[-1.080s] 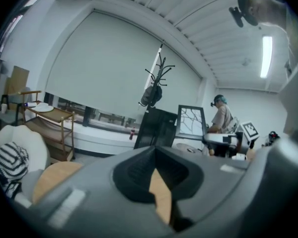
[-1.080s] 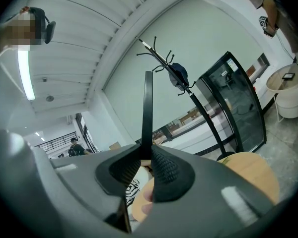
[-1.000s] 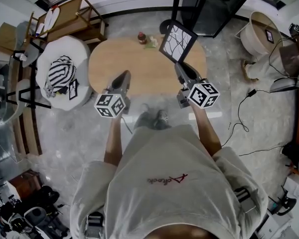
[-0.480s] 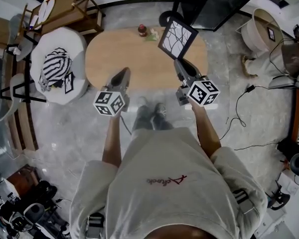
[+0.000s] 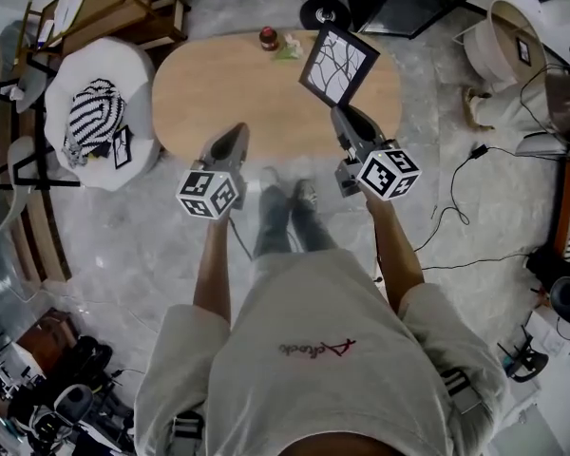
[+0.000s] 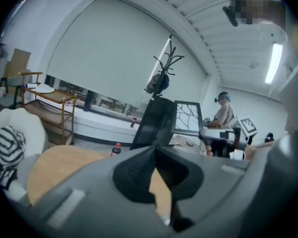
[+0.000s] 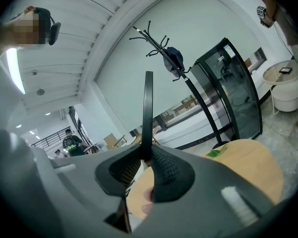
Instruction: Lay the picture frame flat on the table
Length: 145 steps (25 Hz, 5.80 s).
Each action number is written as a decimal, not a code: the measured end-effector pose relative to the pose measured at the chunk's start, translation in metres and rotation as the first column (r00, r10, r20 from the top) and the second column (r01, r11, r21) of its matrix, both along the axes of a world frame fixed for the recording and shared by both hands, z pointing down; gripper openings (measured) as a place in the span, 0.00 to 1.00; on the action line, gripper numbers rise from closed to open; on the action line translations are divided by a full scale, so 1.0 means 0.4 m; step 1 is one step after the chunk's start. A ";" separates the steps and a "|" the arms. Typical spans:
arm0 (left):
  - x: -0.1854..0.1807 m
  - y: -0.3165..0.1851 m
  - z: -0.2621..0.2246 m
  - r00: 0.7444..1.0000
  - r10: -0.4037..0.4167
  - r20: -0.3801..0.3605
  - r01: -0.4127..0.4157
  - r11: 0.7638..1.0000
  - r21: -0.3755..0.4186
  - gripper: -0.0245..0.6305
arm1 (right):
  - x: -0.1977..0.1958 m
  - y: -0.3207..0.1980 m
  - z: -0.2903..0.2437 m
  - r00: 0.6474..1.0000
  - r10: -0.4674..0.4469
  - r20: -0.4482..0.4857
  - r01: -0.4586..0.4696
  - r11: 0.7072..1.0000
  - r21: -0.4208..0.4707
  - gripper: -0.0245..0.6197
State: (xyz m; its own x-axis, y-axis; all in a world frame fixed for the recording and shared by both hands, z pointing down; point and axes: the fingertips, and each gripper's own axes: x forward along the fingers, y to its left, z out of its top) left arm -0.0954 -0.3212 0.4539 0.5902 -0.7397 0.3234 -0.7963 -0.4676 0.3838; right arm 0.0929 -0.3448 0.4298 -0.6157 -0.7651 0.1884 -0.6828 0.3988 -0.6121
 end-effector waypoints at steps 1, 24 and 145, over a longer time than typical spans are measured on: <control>-0.007 -0.004 0.012 1.000 0.000 -0.001 0.000 1.000 -0.003 0.04 | -0.007 -0.002 0.011 1.000 0.000 -0.003 0.000 1.000 -0.003 0.14; -0.002 -0.015 0.343 0.999 -0.002 -0.036 -0.003 0.992 -0.122 0.04 | -0.054 0.023 0.372 1.000 -0.023 -0.017 0.020 0.988 -0.155 0.14; -0.211 0.041 0.795 0.999 -0.044 -0.031 0.035 0.967 -0.252 0.04 | -0.392 -0.035 1.281 0.773 -0.303 -0.558 -0.004 0.876 -0.482 0.41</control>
